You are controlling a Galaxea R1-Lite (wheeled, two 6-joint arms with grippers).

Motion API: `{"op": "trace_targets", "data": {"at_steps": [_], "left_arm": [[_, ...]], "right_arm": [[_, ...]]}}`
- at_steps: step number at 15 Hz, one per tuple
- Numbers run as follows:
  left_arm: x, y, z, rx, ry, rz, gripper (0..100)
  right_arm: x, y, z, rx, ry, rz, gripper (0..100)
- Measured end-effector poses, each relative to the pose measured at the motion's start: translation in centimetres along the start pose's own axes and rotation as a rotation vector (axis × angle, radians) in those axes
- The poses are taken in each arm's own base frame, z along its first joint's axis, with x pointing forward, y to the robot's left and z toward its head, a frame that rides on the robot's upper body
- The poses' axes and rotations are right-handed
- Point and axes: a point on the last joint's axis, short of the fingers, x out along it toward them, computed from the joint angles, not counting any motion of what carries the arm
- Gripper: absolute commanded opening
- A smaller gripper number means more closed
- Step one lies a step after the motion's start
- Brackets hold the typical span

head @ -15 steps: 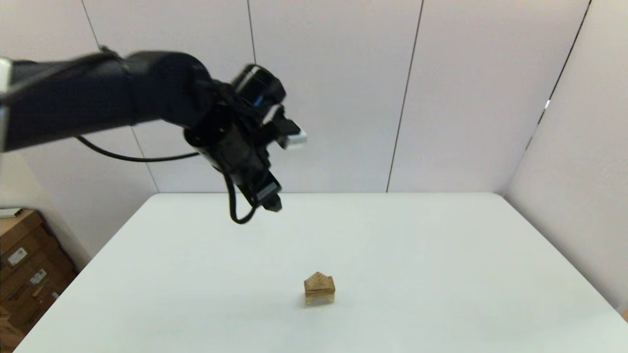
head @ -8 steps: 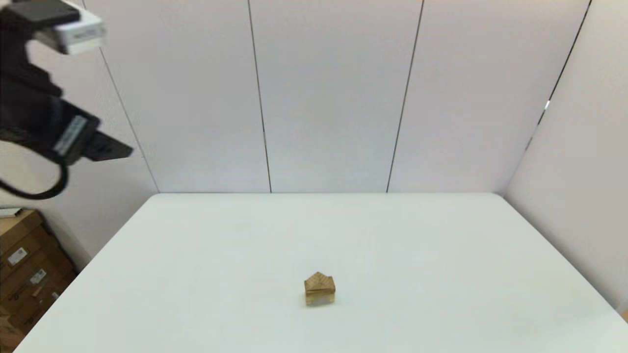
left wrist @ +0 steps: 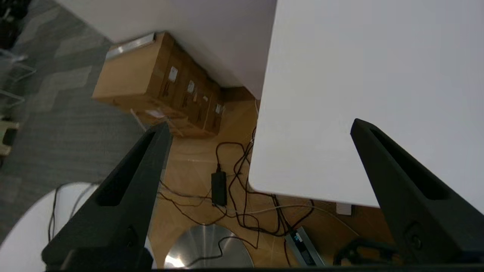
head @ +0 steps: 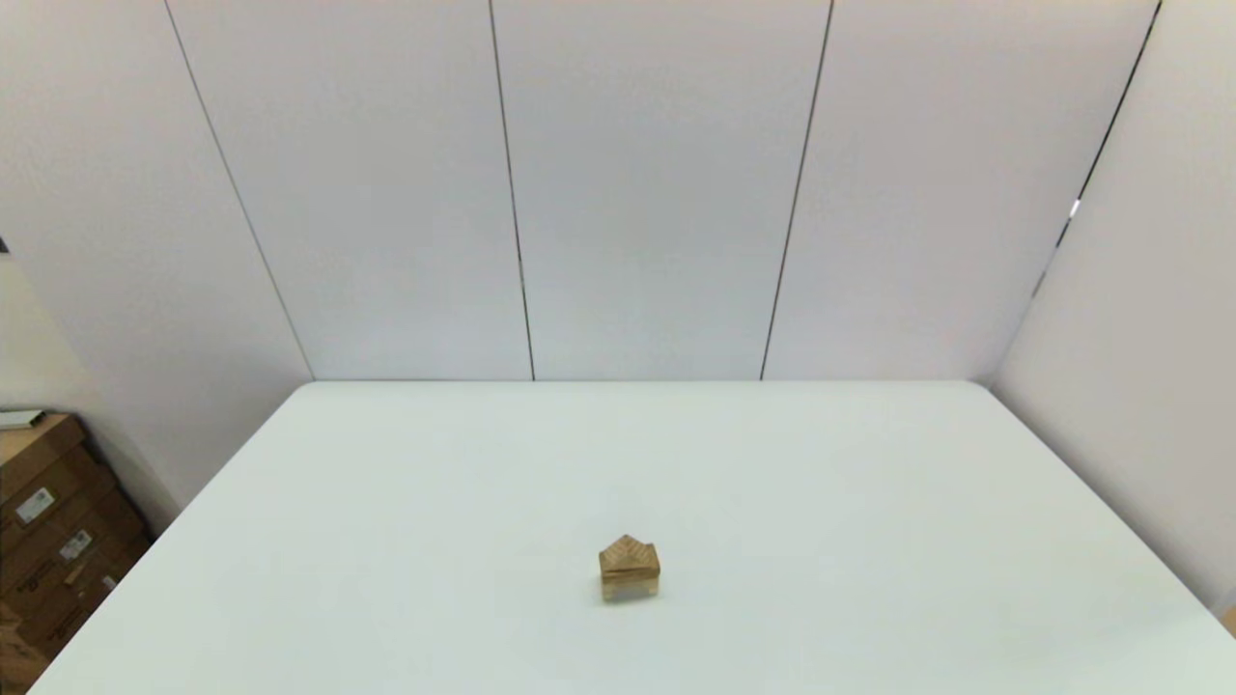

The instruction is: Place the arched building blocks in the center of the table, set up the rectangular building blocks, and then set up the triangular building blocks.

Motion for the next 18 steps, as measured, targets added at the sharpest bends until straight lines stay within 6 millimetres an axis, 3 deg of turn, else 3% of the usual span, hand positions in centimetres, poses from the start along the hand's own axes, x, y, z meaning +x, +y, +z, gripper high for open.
{"op": "trace_targets", "data": {"at_steps": [3,9,18], "left_arm": [[-1.7,-0.5,-5.2,-0.054,-0.023,0.052,100],[-2.8,-2.1,-10.7,-0.108,-0.026,0.124,100],[-2.2,-3.5,-13.9,-0.161,-0.017,0.144,100]], "right_arm": [[0.0,0.0,0.0,0.0,0.0,0.0,100],[0.0,0.0,0.0,0.0,0.0,0.0,100],[0.0,0.0,0.0,0.0,0.0,0.0,100]]}}
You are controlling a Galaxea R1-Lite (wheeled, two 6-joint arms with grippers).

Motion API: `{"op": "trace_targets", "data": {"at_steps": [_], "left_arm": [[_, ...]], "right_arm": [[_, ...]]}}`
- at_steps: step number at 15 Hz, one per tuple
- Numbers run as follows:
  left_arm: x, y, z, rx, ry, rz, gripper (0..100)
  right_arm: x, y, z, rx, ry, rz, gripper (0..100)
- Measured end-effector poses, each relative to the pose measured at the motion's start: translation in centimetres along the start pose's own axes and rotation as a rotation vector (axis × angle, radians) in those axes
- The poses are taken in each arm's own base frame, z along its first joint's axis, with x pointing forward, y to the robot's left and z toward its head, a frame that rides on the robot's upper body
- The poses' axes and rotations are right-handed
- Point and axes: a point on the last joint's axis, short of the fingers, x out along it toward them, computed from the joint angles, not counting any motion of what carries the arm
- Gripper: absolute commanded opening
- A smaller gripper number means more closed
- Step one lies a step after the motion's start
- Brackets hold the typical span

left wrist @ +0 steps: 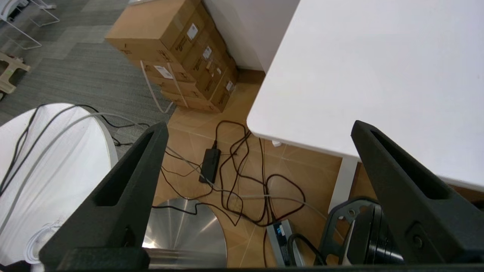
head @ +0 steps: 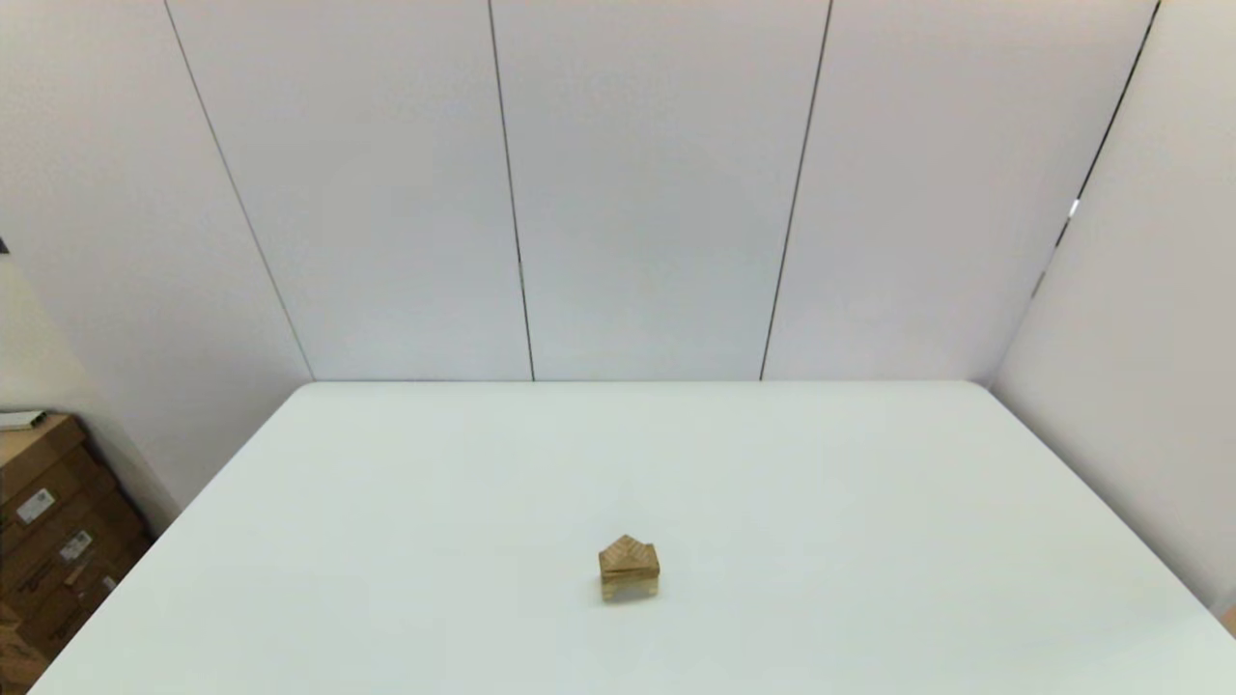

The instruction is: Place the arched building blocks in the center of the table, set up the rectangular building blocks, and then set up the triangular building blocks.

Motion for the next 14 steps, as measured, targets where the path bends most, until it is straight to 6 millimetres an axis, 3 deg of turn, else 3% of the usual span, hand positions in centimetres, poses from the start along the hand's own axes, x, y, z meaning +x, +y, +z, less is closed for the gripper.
{"op": "trace_targets", "data": {"at_steps": [5,8,14], "left_arm": [[0.3,-0.5,-3.0,0.001,-0.07,-0.05,100],[1.1,-1.0,-3.7,-0.04,-0.157,-0.088,100],[5.3,-3.9,-3.8,-0.104,-0.37,-0.187,100]], "right_arm": [[0.0,0.0,0.0,0.0,0.0,0.0,100],[0.0,0.0,0.0,0.0,0.0,0.0,100],[0.0,0.0,0.0,0.0,0.0,0.0,100]]}}
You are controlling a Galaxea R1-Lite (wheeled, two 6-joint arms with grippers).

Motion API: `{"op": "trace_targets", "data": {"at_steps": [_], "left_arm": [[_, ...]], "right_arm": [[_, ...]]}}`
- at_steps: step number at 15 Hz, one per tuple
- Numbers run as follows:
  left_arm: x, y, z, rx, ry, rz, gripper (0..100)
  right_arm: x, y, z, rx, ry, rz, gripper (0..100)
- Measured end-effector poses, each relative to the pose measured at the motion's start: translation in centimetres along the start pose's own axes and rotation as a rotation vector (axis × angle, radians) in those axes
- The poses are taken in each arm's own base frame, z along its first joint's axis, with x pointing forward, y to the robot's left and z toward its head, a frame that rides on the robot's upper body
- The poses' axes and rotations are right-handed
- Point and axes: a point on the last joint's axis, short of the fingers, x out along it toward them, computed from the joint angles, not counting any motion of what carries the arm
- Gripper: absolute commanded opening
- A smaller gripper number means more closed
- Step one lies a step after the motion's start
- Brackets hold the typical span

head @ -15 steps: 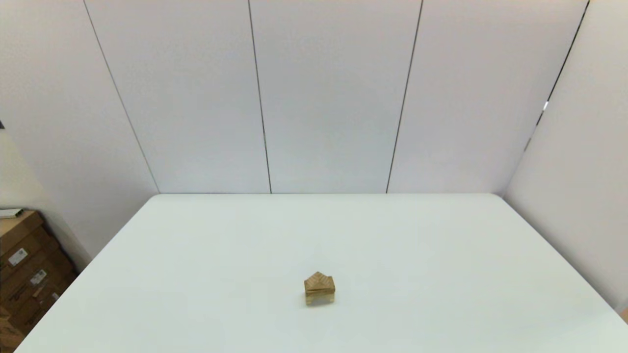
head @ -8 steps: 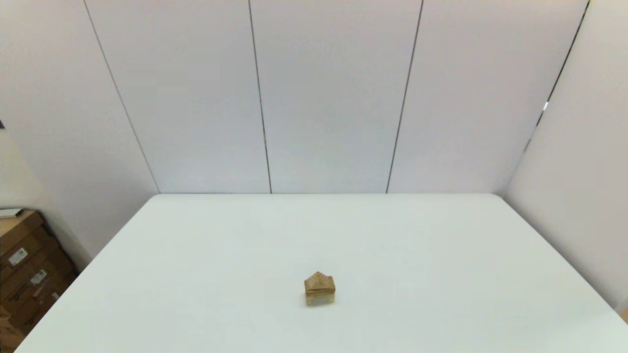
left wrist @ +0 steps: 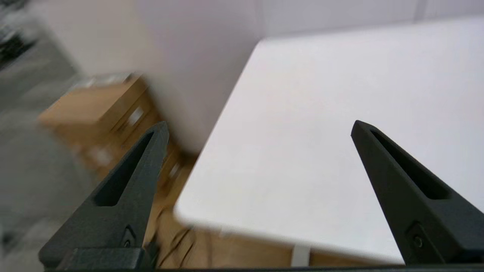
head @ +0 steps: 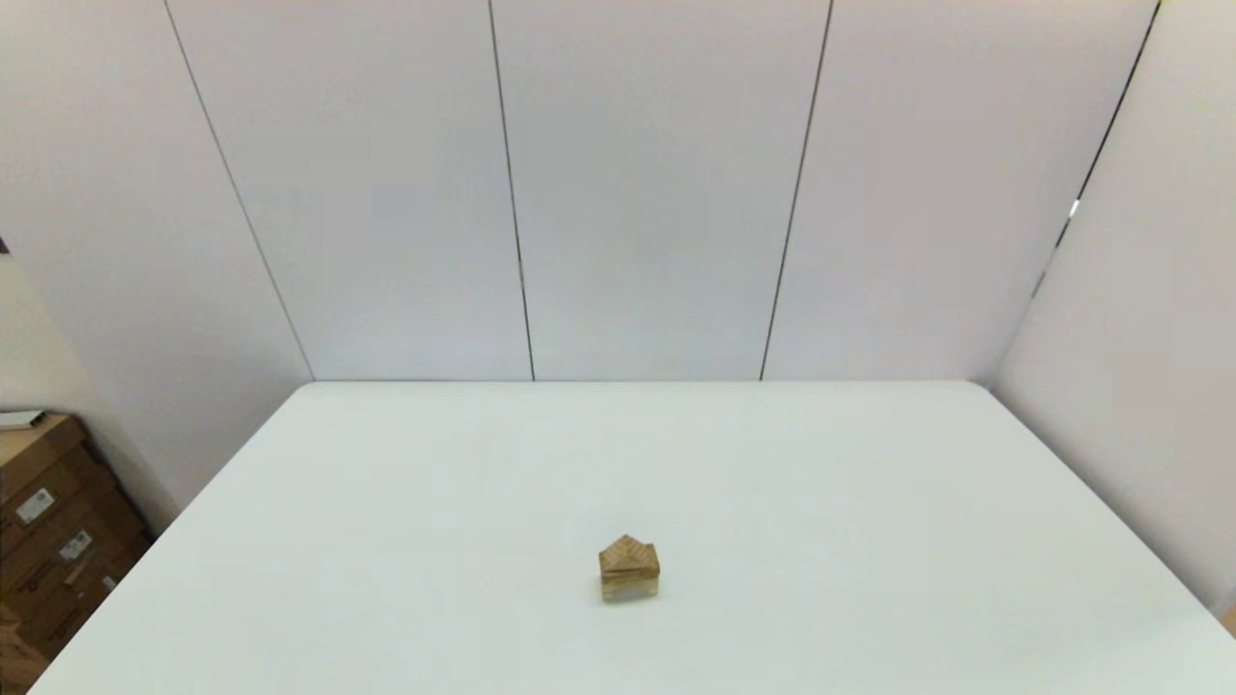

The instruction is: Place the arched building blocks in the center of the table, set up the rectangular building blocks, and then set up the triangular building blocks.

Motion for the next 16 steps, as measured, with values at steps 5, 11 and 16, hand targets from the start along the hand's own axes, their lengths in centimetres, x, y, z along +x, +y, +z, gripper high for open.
{"op": "trace_targets", "data": {"at_steps": [5,11,16], "left_arm": [[1.5,-1.0,-1.5,-0.007,-0.054,-0.113,100],[1.7,-1.6,-2.2,0.001,-0.067,-0.269,100],[1.9,-1.9,-2.8,-0.016,-0.054,-0.335,100]], "right_arm": [[0.0,0.0,0.0,0.0,0.0,0.0,100],[0.0,0.0,0.0,0.0,0.0,0.0,100],[0.0,0.0,0.0,0.0,0.0,0.001,100]]}}
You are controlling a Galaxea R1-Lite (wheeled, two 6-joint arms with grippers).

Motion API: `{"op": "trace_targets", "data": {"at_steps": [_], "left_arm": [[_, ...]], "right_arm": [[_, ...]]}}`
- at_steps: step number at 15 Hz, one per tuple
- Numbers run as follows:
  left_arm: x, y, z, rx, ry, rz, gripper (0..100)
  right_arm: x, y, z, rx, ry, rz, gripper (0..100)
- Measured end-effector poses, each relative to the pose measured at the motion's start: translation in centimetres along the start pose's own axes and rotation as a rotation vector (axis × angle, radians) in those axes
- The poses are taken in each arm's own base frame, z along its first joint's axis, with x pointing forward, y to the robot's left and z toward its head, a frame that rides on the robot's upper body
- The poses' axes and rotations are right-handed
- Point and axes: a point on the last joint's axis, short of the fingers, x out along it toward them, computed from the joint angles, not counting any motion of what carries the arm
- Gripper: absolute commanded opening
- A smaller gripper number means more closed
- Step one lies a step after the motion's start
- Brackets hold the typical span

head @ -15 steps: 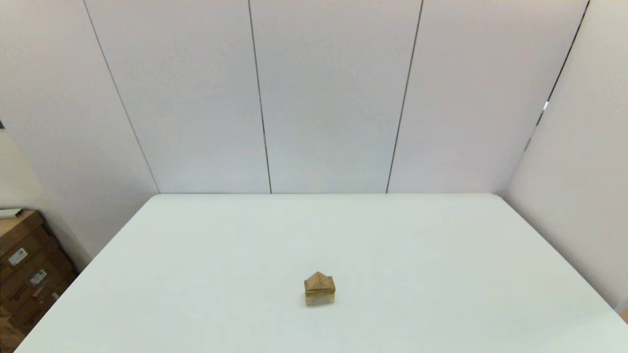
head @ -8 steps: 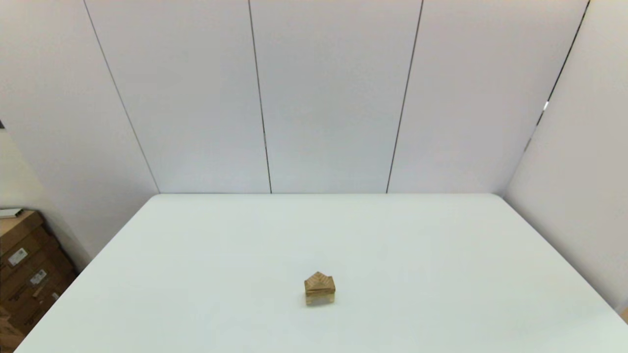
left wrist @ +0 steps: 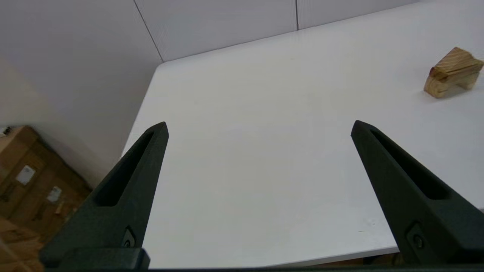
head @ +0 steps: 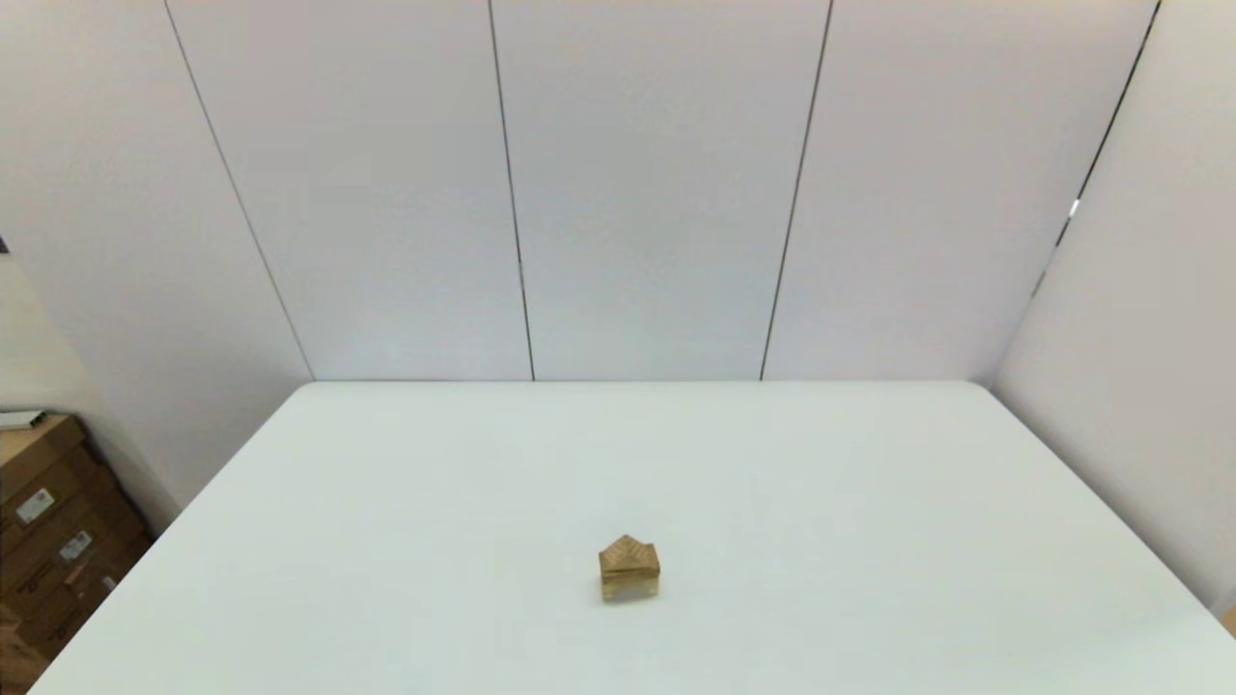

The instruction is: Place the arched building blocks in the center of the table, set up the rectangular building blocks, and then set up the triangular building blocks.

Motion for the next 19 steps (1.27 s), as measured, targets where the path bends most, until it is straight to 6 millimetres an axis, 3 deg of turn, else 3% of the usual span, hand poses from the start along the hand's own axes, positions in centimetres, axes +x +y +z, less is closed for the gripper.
{"op": "trace_targets", "data": {"at_steps": [6,19], "left_arm": [[0.05,0.12,-0.16,-0.154,0.011,0.063,100],[0.08,0.14,-0.06,-0.159,-0.005,0.065,100]], "right_arm": [[0.0,0.0,0.0,0.0,0.0,-0.001,100],[0.0,0.0,0.0,-0.002,0.0,-0.001,100]]}}
